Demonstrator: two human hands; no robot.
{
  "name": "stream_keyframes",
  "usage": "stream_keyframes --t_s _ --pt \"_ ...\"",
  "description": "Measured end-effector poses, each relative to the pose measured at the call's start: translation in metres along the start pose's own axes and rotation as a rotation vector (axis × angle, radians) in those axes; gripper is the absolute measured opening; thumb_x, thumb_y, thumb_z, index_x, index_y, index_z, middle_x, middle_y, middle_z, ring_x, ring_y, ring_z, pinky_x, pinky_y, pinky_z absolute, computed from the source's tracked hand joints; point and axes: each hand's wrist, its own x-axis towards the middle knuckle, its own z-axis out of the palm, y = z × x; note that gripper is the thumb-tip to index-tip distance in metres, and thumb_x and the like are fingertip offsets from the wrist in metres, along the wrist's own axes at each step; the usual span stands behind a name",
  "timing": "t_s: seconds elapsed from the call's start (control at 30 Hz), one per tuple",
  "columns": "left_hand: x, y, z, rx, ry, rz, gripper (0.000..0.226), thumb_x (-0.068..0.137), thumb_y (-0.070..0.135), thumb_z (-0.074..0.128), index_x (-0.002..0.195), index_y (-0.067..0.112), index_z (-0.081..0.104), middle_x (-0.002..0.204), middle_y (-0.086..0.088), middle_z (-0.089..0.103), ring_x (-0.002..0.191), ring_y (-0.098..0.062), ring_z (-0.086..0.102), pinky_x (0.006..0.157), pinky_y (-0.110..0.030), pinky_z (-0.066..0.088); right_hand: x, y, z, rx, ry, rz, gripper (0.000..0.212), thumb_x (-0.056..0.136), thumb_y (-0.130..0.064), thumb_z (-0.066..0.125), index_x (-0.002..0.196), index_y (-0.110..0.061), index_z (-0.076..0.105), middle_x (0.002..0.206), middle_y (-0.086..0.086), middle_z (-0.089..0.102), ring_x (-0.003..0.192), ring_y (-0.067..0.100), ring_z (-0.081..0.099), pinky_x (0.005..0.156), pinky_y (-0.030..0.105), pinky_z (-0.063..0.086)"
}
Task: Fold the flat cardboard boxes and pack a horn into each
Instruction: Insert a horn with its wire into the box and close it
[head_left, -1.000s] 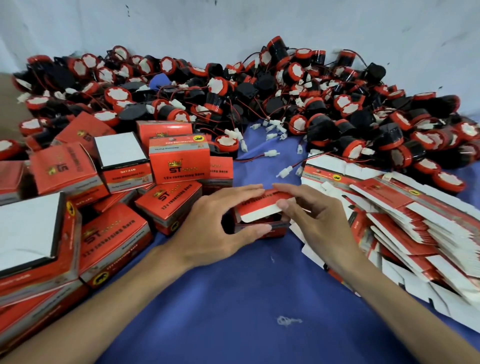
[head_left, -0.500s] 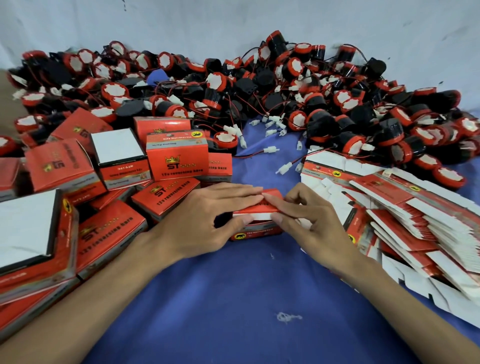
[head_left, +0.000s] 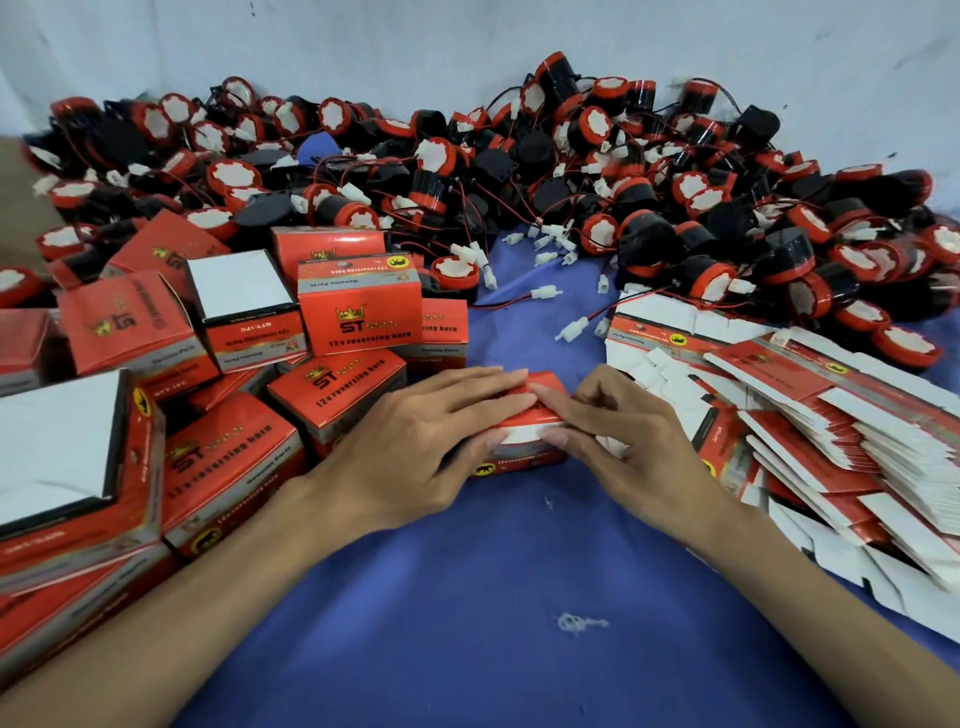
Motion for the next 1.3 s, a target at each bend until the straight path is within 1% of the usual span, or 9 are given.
stream_keyframes --t_s 0.13,0.37,0.47,0.6,0.8,0.93,1.03,1.13,1.3 --pt "0.002 0.001 0.002 0.005 0.046 0.027 0.035 0.094 0.018 0.049 0.122 0.004 0.064 0.129 -0.009 0.060 0.123 -0.025 0.055 0.103 -0.039 0.046 0.000 -0.001 0.004 0.155 0.041 0.190 0.039 0.083 -0.029 0.062 0.120 -0.014 0.060 0.076 -0.008 0.048 0.072 0.007 0.048 0.067 0.012 0.037" --pt "0.000 -0.003 0.002 0.041 0.052 0.090 0.040 0.091 0.036 0.059 0.120 0.009 0.066 0.130 -0.007 0.060 0.126 -0.026 0.053 0.095 -0.043 0.052 0.001 0.001 -0.002 -0.023 0.002 -0.047 0.037 0.082 -0.017 0.068 0.117 -0.006 0.062 0.073 0.011 0.048 0.066 0.013 0.040 0.060 0.020 0.036" --pt "0.000 -0.001 0.007 0.070 0.075 0.099 0.031 0.091 0.023 0.061 0.116 0.006 0.068 0.128 -0.004 0.061 0.126 -0.028 0.053 0.085 -0.044 0.057 0.001 0.005 -0.003 -0.072 -0.027 -0.110 0.044 0.078 -0.022 0.071 0.119 -0.009 0.058 0.073 0.011 0.047 0.066 0.014 0.039 0.061 0.016 0.033" --pt "-0.002 -0.004 0.009 0.016 0.018 0.065 0.033 0.094 0.023 0.058 0.123 0.009 0.064 0.135 -0.003 0.056 0.132 -0.028 0.046 0.099 -0.043 0.049 0.000 0.005 0.000 -0.101 -0.012 -0.104 0.032 0.084 -0.014 0.067 0.115 -0.007 0.067 0.070 0.010 0.045 0.059 0.019 0.039 0.055 0.021 0.033" --pt "-0.001 -0.001 0.000 0.060 -0.082 -0.009 0.043 0.085 0.030 0.070 0.126 0.016 0.063 0.137 -0.015 0.052 0.101 -0.034 0.062 0.088 -0.047 0.051 -0.001 -0.001 -0.009 -0.118 -0.135 -0.037 0.036 0.092 -0.033 0.058 0.113 -0.006 0.070 0.077 0.006 0.048 0.063 0.022 0.048 0.056 0.037 0.045" --pt "0.011 0.007 -0.021 0.390 0.235 0.134 0.027 0.090 0.028 0.065 0.117 0.028 0.064 0.123 -0.008 0.064 0.101 -0.029 0.063 0.078 -0.045 0.045 -0.001 0.008 -0.029 -0.459 -0.010 -0.069 0.043 0.094 -0.038 0.049 0.117 -0.008 0.067 0.086 0.010 0.057 0.074 0.026 0.056 0.064 0.034 0.048" --pt "0.022 -0.004 -0.043 0.664 0.545 -0.043 0.027 0.094 0.014 0.050 0.113 0.027 0.063 0.142 -0.010 0.048 0.132 -0.028 0.036 0.093 -0.058 0.032 0.003 0.026 -0.047 -0.826 0.040 0.341 0.053 0.091 -0.041 0.056 0.132 -0.007 0.053 0.122 0.023 0.050 0.111 0.039 0.050 0.088 0.055 0.046" --pt "0.016 -0.002 -0.032 0.617 0.424 -0.064 0.027 0.082 0.008 0.056 0.102 0.019 0.072 0.147 -0.014 0.042 0.139 -0.025 0.031 0.099 -0.053 0.023 -0.001 0.043 -0.063 -0.922 -0.243 0.935 0.079 0.090 -0.062 0.042 0.147 -0.009 0.025 0.153 0.023 0.021 0.141 0.040 0.020 0.112 0.054 0.022" --pt "0.006 0.016 0.004 0.253 0.100 0.087 0.020 0.074 0.005 0.066 0.090 0.013 0.075 0.136 -0.012 0.054 0.121 -0.026 0.049 0.087 -0.044 0.043 0.001 0.037 -0.058 -1.114 -0.256 0.833 0.038 0.100 -0.035 0.039 0.120 -0.006 0.053 0.115 0.014 0.062 0.104 0.030 0.060 0.083 0.037 0.047"
